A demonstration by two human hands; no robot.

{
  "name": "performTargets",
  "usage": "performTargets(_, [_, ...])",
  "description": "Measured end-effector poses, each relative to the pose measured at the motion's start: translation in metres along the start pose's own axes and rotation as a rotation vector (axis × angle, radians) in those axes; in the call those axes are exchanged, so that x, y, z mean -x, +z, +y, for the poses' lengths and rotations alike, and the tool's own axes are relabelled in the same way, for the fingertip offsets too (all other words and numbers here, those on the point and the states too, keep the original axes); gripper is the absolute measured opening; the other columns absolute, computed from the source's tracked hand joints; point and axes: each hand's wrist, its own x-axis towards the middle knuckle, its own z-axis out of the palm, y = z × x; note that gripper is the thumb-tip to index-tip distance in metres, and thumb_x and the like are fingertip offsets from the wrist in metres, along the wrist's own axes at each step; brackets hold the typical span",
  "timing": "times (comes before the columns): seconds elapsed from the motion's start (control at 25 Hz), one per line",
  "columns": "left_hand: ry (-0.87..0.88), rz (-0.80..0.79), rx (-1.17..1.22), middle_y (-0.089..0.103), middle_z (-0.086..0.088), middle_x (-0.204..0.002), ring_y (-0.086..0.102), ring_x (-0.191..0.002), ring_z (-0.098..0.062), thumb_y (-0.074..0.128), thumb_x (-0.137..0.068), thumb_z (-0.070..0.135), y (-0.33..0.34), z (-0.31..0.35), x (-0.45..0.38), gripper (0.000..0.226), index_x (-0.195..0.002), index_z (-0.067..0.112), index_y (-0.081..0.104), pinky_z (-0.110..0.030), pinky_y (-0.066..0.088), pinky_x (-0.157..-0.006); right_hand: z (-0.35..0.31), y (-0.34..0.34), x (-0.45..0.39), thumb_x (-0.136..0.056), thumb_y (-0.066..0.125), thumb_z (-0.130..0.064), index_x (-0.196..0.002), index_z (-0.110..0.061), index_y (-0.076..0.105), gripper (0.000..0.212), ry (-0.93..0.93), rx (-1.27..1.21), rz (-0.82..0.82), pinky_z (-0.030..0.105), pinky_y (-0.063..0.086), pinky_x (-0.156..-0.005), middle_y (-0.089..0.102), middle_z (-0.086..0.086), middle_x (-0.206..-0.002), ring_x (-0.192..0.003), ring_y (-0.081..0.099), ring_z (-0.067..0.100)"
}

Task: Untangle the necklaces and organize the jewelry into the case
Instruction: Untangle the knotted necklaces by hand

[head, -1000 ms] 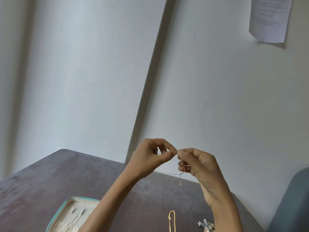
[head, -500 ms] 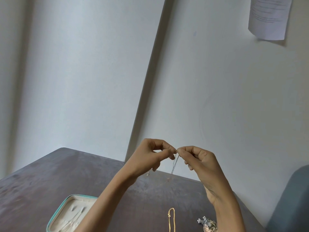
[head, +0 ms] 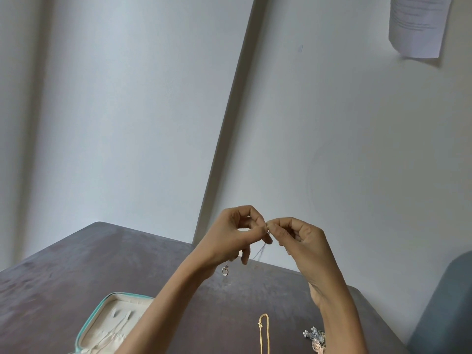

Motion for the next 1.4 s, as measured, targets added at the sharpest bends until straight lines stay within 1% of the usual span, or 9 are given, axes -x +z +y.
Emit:
performTargets(0.2, [0.047, 0.008, -0.034, 0.070, 0.001, -0.076, 0.063, -0.050, -0.020, 0.058, -0.090, 0.014, -0.003, -0.002, 0.000, 0.017, -0.074, 0.016, 0.061, -0.022, 0.040, -0.046, 0.000, 0.002, 0.000, -0.088, 0.063, -0.019, -0.078, -0.022, 0.071, 0.013, -0.023, 0.014, 0.005, 0.003, 0.039, -0.058, 0.065, -0.018, -0.063, -0.059, 0.050, -0.007])
performTargets(0.44, [0.061, 0.097, -0.027, 0.072, -0.001, -0.078, 0.061, -0.046, -0.019, 0.064, -0.087, 0.017, 0.003, -0.001, 0.000, 0.012, -0.080, 0.007, 0.067, -0.023, 0.041, -0.042, 0.002, 0.006, -0.004, -0.087, 0.063, -0.020, -0.078, -0.023, 0.070, 0.012, -0.063, 0.018, 0.101, 0.006, 0.043, -0.063, 0.068, -0.018, -0.068, -0.060, 0.053, -0.006])
performTargets(0.64, [0.101, 0.172, -0.058, 0.065, 0.002, -0.068, 0.057, -0.045, -0.017, 0.065, -0.085, 0.015, 0.009, -0.001, -0.001, 0.012, -0.074, 0.010, 0.065, -0.022, 0.040, -0.039, 0.004, 0.005, -0.005, -0.086, 0.066, -0.021, -0.076, -0.026, 0.070, 0.011, -0.074, 0.021, 0.142, 0.007, 0.045, -0.065, 0.069, -0.018, -0.071, -0.066, 0.057, -0.006])
performTargets(0.72, [0.119, 0.197, -0.110, 0.062, 0.007, -0.066, 0.058, -0.046, -0.014, 0.066, -0.083, 0.019, 0.010, -0.003, -0.002, 0.012, -0.072, 0.014, 0.064, -0.024, 0.041, -0.044, 0.005, 0.006, -0.005, -0.085, 0.066, -0.023, -0.077, -0.025, 0.070, 0.010, -0.070, 0.032, 0.138, 0.008, 0.045, -0.067, 0.069, -0.017, -0.072, -0.068, 0.057, -0.004])
performTargets(0.88, [0.139, 0.213, -0.212, 0.065, 0.015, -0.073, 0.064, -0.053, -0.008, 0.058, -0.070, 0.042, 0.009, -0.004, -0.004, 0.015, -0.072, 0.028, 0.064, -0.032, 0.044, -0.060, 0.005, 0.007, -0.005, -0.086, 0.064, -0.025, -0.077, -0.027, 0.070, 0.011, -0.065, 0.040, 0.126, 0.010, 0.045, -0.066, 0.068, -0.018, -0.072, -0.072, 0.059, 0.001])
performTargets(0.96, [0.144, 0.190, -0.207, 0.067, 0.015, -0.075, 0.066, -0.056, -0.010, 0.059, -0.071, 0.042, 0.005, -0.004, -0.004, 0.013, -0.073, 0.031, 0.066, -0.034, 0.045, -0.061, 0.005, 0.007, -0.005, -0.088, 0.062, -0.026, -0.078, -0.028, 0.069, 0.012, -0.059, 0.030, 0.124, 0.010, 0.045, -0.065, 0.069, -0.017, -0.074, -0.073, 0.060, 0.003])
performTargets(1.12, [0.164, 0.178, -0.175, 0.070, 0.011, -0.075, 0.069, -0.058, -0.014, 0.062, -0.074, 0.036, -0.001, -0.006, -0.004, 0.009, -0.075, 0.029, 0.069, -0.034, 0.045, -0.061, 0.004, 0.012, -0.005, -0.088, 0.061, -0.027, -0.078, -0.027, 0.069, 0.013, -0.050, 0.023, 0.132, 0.018, 0.047, -0.070, 0.071, -0.014, -0.076, -0.075, 0.059, 0.004])
performTargets(1.32, [0.180, 0.220, -0.208, 0.062, 0.015, -0.069, 0.067, -0.054, -0.011, 0.055, -0.066, 0.045, 0.004, -0.005, -0.005, 0.016, -0.069, 0.030, 0.061, -0.031, 0.044, -0.062, 0.004, 0.013, -0.005, -0.086, 0.065, -0.025, -0.077, -0.027, 0.070, 0.010, -0.061, 0.012, 0.143, 0.011, 0.046, -0.066, 0.070, -0.015, -0.077, -0.073, 0.058, 0.003])
performTargets(1.4, [0.175, 0.217, -0.239, 0.060, 0.016, -0.069, 0.067, -0.054, -0.010, 0.053, -0.067, 0.044, 0.004, -0.004, -0.004, 0.015, -0.069, 0.030, 0.059, -0.030, 0.044, -0.065, 0.005, 0.012, -0.005, -0.085, 0.065, -0.026, -0.078, -0.027, 0.071, 0.009, -0.057, 0.033, 0.132, 0.013, 0.045, -0.066, 0.069, -0.015, -0.076, -0.071, 0.057, 0.001])
